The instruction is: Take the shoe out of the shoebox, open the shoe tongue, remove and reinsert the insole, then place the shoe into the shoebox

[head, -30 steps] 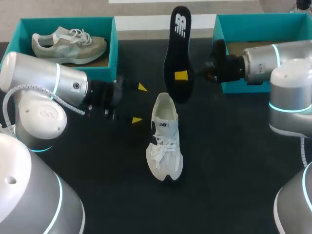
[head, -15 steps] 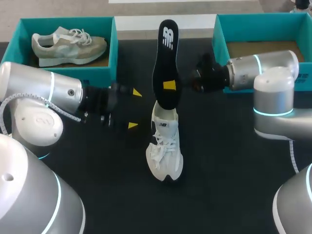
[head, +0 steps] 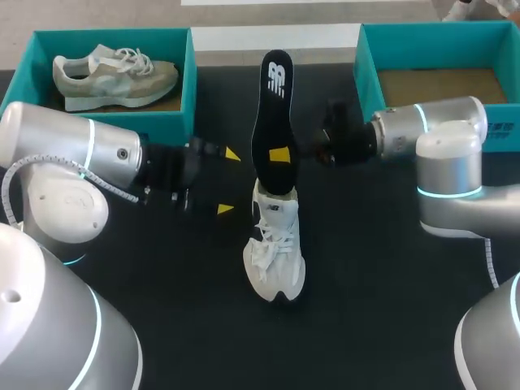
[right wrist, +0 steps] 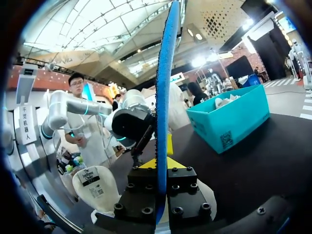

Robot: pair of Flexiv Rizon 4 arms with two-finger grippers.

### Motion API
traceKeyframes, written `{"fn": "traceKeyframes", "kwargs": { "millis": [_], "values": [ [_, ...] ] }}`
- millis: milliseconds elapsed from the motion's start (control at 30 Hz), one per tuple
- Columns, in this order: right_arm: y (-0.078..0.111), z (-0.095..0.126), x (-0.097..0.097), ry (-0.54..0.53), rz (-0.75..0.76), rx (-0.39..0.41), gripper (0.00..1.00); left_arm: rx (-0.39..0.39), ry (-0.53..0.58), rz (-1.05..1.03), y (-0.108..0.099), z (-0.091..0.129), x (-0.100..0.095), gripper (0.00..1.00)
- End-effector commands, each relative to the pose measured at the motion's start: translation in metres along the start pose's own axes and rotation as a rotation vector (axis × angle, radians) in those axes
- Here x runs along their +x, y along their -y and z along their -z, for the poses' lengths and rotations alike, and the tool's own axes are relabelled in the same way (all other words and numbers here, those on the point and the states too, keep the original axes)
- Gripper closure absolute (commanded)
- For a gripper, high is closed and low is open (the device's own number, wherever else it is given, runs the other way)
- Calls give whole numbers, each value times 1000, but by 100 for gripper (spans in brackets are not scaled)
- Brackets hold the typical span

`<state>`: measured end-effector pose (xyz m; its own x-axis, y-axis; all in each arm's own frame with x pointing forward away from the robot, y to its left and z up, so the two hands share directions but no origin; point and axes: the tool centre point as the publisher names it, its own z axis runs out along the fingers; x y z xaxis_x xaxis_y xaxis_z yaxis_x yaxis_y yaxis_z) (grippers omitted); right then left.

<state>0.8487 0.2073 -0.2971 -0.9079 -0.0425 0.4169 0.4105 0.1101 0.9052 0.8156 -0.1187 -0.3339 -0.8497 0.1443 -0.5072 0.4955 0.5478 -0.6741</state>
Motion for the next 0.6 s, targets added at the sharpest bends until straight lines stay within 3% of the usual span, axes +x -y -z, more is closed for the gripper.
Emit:
{"fn": "traceKeyframes", "kwargs": {
  "millis": [33, 600],
  "values": [
    [7, -4, 2, 9, -12, -6, 100, -2, -3, -1, 0, -6, -3, 0],
    [51, -13, 18, 24, -125, 52, 100, 1, -3, -1, -5, -5, -7, 0]
  ]
}}
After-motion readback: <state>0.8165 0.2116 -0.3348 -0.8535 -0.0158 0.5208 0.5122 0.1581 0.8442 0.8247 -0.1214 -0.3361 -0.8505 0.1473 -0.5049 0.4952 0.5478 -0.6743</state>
